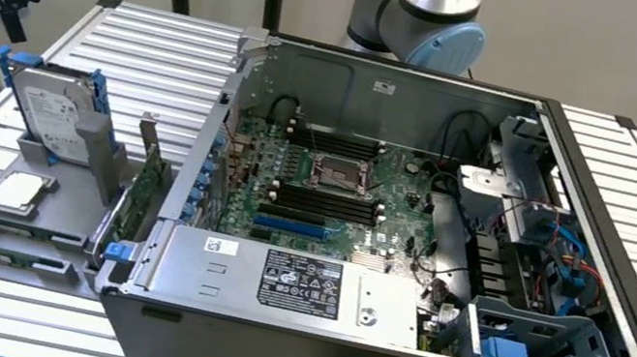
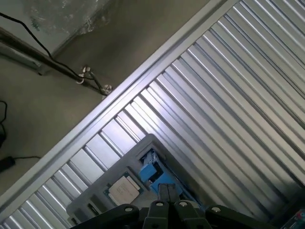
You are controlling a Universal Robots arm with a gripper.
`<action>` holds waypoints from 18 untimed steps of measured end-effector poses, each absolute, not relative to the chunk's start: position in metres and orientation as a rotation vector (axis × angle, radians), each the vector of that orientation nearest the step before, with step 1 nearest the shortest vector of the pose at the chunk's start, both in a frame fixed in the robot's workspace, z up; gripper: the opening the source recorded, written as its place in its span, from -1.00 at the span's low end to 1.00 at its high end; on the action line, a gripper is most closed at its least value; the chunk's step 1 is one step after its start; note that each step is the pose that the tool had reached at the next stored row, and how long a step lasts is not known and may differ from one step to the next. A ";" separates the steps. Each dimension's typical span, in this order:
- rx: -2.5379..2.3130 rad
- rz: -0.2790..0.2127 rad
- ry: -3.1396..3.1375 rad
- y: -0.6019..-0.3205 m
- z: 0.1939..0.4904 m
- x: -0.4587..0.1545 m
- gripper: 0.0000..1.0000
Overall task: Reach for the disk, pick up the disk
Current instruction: 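Reach for the disk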
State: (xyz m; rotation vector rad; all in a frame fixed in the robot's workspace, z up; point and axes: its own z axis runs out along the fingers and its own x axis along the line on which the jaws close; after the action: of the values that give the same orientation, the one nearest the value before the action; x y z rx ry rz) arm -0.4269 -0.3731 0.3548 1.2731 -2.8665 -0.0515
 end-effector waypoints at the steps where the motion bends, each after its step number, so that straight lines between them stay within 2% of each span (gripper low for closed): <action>1: 1.298 -0.051 -2.856 -0.373 0.355 -0.427 -0.79; 18: 1.750 -0.042 -2.610 -0.373 0.355 -0.427 -0.79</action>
State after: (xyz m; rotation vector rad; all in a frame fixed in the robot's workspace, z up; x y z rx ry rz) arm -0.4269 -0.3731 0.3549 1.7505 -2.6100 -0.0419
